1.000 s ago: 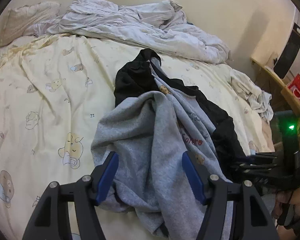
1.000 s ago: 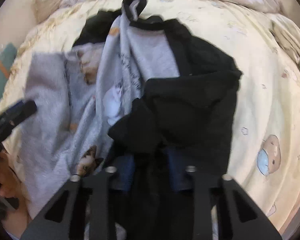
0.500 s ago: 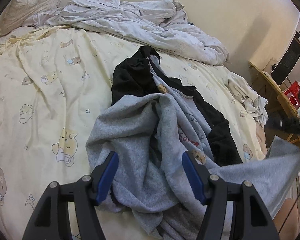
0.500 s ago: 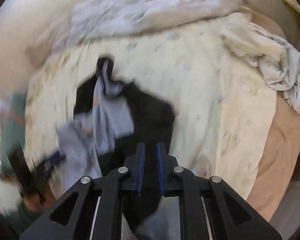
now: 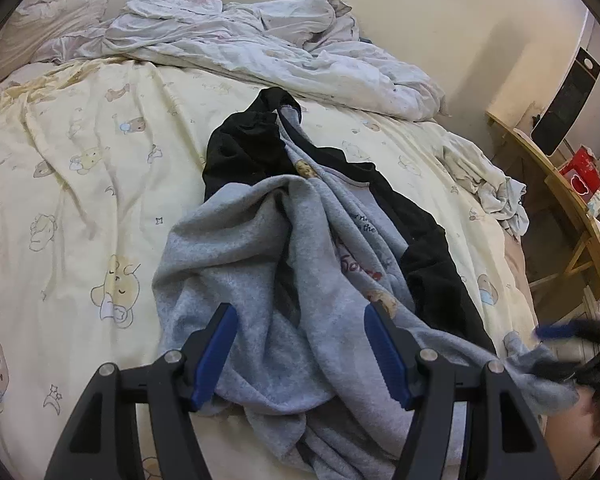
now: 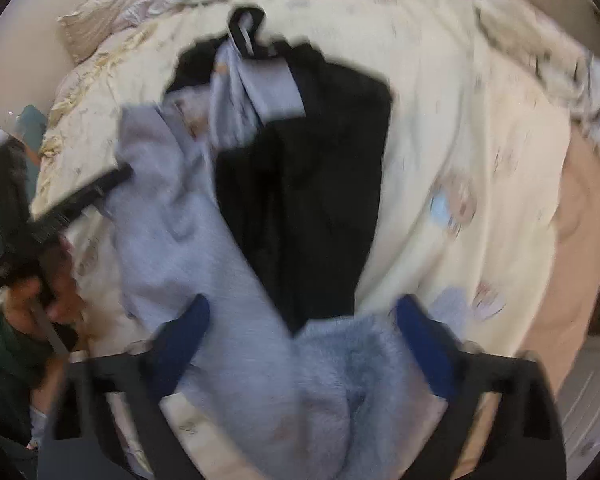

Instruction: Fold clothes

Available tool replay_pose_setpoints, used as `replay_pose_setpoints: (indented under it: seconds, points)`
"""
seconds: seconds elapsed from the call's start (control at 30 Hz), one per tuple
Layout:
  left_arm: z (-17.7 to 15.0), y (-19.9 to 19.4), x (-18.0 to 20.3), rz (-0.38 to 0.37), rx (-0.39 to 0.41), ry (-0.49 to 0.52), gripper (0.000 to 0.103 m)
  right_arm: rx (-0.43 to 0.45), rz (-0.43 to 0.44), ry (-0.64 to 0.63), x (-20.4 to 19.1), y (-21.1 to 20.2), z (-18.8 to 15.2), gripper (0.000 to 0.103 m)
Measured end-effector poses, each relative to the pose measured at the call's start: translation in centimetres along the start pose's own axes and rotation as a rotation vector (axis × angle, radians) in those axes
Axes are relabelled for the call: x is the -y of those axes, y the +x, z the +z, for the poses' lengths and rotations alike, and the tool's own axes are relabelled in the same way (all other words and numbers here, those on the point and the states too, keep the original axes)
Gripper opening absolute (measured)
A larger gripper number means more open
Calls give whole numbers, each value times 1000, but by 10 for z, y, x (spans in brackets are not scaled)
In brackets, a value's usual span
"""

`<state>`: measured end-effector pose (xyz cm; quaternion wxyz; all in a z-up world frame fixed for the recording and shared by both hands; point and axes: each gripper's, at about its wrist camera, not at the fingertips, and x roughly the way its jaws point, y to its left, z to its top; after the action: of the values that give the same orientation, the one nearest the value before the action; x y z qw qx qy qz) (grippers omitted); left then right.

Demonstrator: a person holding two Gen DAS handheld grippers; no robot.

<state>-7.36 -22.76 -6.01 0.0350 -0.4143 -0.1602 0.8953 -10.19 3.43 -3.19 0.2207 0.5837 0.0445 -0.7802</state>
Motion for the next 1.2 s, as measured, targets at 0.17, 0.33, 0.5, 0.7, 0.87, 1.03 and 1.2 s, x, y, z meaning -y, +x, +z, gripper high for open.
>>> replay_pose_setpoints:
  seconds: [0.17, 0.33, 0.5, 0.7, 0.87, 1.03, 1.2]
  points:
    - [2, -1, -3, -5, 4, -13, 67, 4, 12, -36, -15, -5, 33, 98]
    - [3, -1, -6, -11, 5, -29, 67, -66, -7, -71, -27, 39, 51, 81]
    - [5, -1, -8, -19, 5, -44, 67, -129, -28, -107, -37, 82, 67, 54]
    - [6, 1, -11, -36, 1, -59, 67, -39, -38, -99, -22, 65, 63, 9]
    - [7, 2, -13, -50, -2, -71, 67, 141, -77, -50, 11, -10, 85, 5]
    - [9, 4, -14, -59, -5, -79, 67, 213, -85, 23, 53, -61, 126, 4]
    - [8, 5, -12, -47, -6, -74, 67, 55, 48, -16, 21, -9, 120, 15]
